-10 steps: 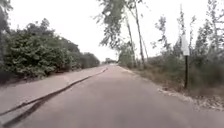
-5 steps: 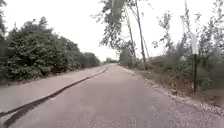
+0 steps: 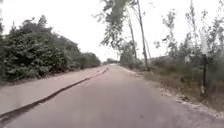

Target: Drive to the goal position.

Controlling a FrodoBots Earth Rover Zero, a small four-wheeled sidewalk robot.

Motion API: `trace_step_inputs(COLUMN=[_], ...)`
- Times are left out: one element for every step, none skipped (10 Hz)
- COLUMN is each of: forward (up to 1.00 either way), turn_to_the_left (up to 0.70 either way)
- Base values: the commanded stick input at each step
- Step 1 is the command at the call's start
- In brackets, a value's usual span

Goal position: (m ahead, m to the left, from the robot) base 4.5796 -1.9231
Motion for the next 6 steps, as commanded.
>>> trace_step_inputs(forward=[0.70,0.70,0.70,0.70,0.70,0.70], turn_to_the_left=[0.00,0.00,0.00,0.00,0.00,0.00])
